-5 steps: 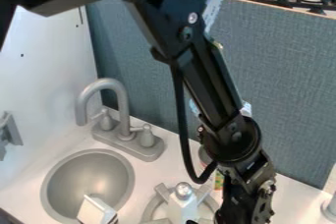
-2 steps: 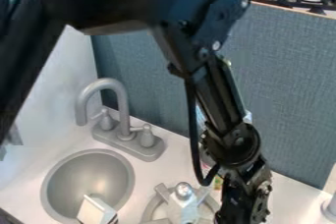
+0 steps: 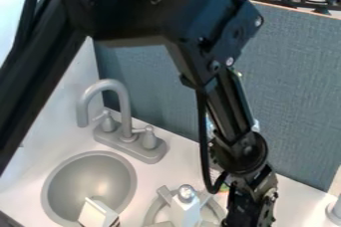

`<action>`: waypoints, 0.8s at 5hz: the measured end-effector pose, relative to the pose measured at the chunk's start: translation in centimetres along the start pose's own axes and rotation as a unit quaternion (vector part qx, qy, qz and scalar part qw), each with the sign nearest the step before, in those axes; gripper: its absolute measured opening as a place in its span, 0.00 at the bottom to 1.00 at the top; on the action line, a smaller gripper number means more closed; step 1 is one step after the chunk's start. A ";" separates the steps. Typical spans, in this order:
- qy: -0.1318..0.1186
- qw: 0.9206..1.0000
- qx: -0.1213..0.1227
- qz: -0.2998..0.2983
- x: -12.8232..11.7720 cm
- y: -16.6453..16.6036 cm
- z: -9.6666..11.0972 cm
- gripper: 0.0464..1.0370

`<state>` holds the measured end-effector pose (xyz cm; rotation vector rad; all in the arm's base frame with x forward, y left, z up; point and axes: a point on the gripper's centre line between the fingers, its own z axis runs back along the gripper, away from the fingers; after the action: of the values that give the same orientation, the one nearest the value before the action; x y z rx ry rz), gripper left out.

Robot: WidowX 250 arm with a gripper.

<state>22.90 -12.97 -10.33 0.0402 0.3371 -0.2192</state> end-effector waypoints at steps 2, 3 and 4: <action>-0.043 0.999 -0.009 -0.016 -0.7 -0.8 3.5 0.59; -0.058 0.997 -0.002 -0.040 -0.3 -2.0 4.9 0.59; -0.078 0.995 0.004 -0.061 0.9 -3.3 6.4 0.59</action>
<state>25.11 -16.84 -4.57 0.0105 0.1821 -0.3419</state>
